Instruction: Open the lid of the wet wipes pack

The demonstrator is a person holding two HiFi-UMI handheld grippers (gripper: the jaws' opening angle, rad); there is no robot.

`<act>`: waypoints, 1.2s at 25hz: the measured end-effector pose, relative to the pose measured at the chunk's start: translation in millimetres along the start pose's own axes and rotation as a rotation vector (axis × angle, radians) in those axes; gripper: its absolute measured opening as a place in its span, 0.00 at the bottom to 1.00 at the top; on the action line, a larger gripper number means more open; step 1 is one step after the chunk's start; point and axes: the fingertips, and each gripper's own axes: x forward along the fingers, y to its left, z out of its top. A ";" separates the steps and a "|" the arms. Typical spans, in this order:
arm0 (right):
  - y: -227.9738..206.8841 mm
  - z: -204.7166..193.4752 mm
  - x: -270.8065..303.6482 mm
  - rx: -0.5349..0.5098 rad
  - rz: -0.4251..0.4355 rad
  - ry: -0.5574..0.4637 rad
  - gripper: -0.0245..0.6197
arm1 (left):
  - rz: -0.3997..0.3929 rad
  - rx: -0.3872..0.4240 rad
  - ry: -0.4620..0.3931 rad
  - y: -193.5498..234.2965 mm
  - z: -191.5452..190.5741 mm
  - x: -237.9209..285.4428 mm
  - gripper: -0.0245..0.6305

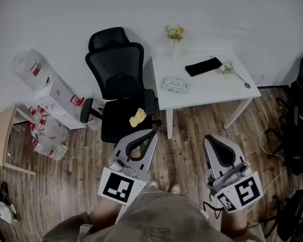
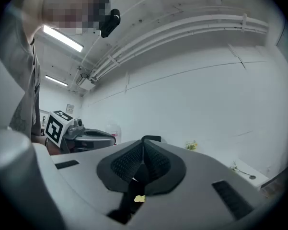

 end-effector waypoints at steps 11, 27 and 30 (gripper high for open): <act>-6.4 -4.8 -15.6 0.021 0.029 -0.001 0.09 | 0.020 -0.007 0.013 -12.4 0.3 1.1 0.06; -36.1 -18.6 -9.1 -0.019 0.038 0.023 0.33 | 0.057 -0.011 0.037 -14.4 -5.5 19.4 0.06; -44.2 -25.8 -1.7 -0.020 0.030 0.036 0.33 | 0.059 -0.015 0.045 -8.3 -13.3 27.7 0.06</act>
